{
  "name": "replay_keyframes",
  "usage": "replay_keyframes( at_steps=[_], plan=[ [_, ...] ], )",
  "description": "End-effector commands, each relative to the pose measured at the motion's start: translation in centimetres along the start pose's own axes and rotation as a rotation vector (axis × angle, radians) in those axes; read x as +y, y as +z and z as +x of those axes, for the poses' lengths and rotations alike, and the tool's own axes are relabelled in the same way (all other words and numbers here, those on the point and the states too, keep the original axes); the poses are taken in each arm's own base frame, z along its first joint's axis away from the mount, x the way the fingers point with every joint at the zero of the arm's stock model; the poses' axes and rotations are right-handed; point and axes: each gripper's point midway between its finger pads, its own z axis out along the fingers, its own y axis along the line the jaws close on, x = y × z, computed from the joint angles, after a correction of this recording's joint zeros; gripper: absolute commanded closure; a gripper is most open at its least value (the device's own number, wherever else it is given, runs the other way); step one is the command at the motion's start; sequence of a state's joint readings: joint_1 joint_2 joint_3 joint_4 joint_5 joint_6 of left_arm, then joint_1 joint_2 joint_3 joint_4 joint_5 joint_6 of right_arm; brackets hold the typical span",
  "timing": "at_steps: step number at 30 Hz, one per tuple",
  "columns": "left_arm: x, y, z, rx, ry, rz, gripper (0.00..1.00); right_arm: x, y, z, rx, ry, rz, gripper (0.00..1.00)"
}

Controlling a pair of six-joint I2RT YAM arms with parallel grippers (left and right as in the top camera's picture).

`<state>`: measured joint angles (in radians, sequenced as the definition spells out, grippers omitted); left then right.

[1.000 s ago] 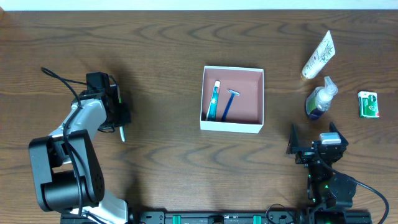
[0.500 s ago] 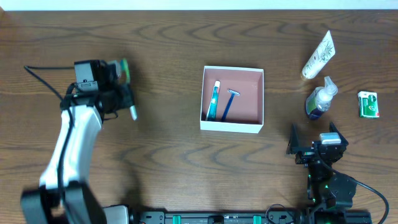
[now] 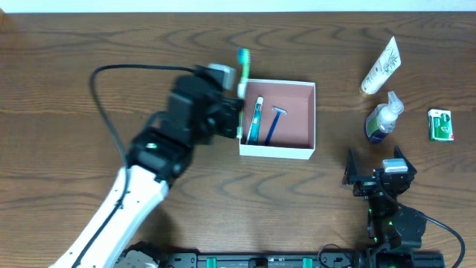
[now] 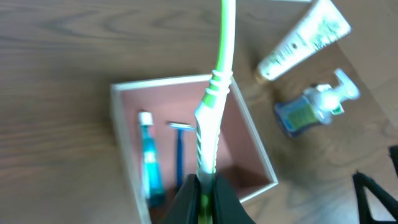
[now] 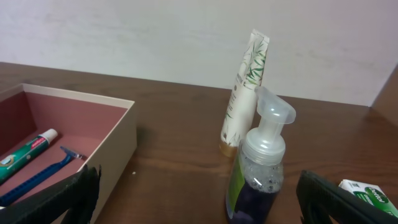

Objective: Pack container
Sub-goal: 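Lift the green toothbrush and swing it over the white box, then lower the toothbrush into the box beside the razor and release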

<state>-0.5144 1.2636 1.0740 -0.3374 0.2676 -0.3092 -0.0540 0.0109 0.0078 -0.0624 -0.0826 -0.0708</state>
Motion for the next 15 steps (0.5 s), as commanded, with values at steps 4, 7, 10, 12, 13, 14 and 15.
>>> replay_keyframes(
  at_steps=[4, 7, 10, 12, 13, 14, 15],
  plan=[
    [-0.2, 4.0, 2.0, 0.023, -0.059, -0.131, 0.94, 0.1, 0.0, 0.1, 0.000, -0.013, -0.004, 0.01],
    [0.4, 6.1, 2.8, 0.030, -0.107, -0.170, 0.94, 0.1, 0.0, 0.1, 0.000, -0.013, -0.004, 0.01],
    [1.0, 7.8, 3.4, 0.039, -0.119, -0.186, 0.94, 0.1, 0.0, 0.1, 0.000, -0.013, -0.004, 0.01],
    [2.0, 8.8, 3.6, 0.033, -0.119, -0.228, 0.94, 0.1, 0.0, 0.1, 0.000, -0.013, -0.004, 0.01],
    [2.3, 9.2, 3.7, 0.031, -0.117, -0.243, 0.94, 0.1, 0.0, 0.1, 0.000, -0.013, -0.004, 0.01],
    [2.7, 9.6, 3.9, 0.030, -0.116, -0.259, 0.94, 0.1, 0.0, 0.1, 0.000, -0.013, -0.004, 0.01],
    [3.0, 9.9, 4.1, 0.034, -0.115, -0.271, 0.94, 0.1, 0.0, 0.1, 0.000, -0.013, -0.004, 0.01]
  ],
)
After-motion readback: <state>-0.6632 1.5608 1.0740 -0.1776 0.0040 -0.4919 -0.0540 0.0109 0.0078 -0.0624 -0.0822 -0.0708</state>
